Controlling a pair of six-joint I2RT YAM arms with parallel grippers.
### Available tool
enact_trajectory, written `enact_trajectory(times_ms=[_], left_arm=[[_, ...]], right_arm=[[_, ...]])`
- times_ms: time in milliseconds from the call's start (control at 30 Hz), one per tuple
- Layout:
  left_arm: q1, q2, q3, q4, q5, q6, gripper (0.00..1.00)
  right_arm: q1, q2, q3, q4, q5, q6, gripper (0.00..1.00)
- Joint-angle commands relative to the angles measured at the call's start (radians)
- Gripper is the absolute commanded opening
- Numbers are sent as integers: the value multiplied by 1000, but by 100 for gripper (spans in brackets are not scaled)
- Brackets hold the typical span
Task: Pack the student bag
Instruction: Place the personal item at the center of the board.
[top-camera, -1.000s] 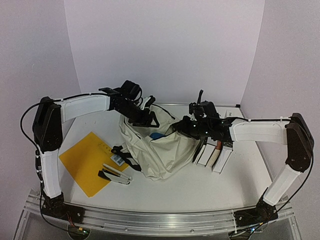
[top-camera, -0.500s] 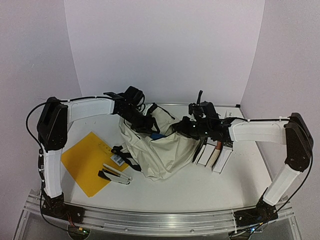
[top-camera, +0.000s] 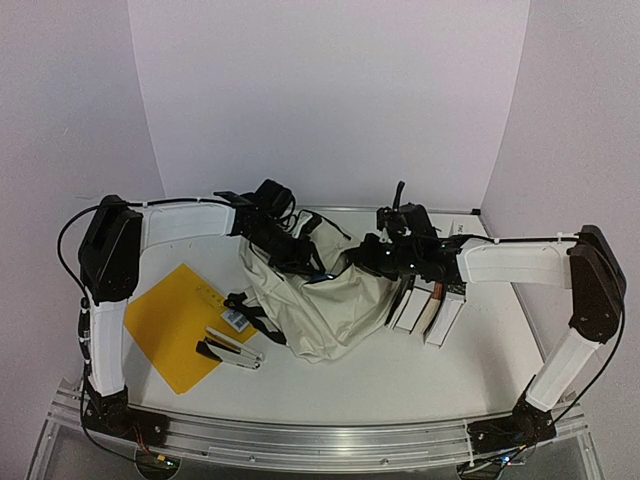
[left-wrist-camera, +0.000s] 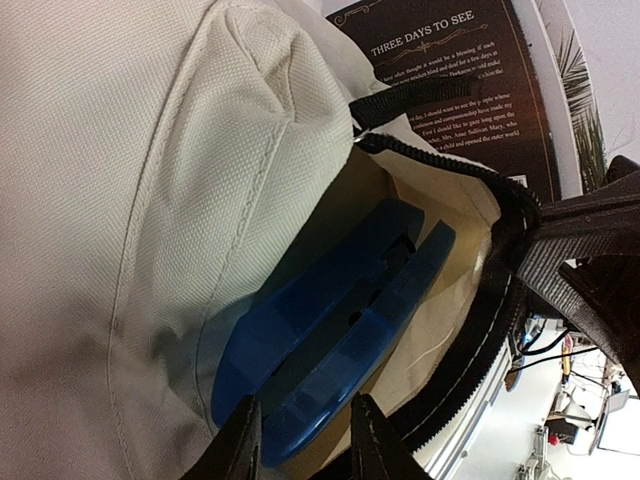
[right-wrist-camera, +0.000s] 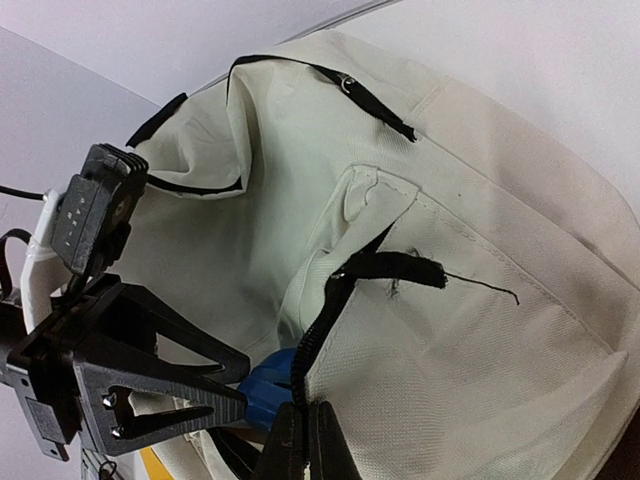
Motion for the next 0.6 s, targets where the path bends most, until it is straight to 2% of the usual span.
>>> enact_trajectory(times_ms=[0, 167, 400, 567], left_arm=[[-44, 28, -10, 69, 75, -22, 30], [-66, 44, -1, 115, 114, -36, 29], [-74, 35, -12, 130, 243, 36, 28], [-68, -13, -50, 142, 237, 68, 29]], right_arm=[[-5, 14, 40, 25, -12, -10, 0], [-5, 9, 44, 26, -13, -13, 0], [-5, 13, 53, 26, -15, -17, 0], [-5, 19, 60, 26, -15, -21, 0]])
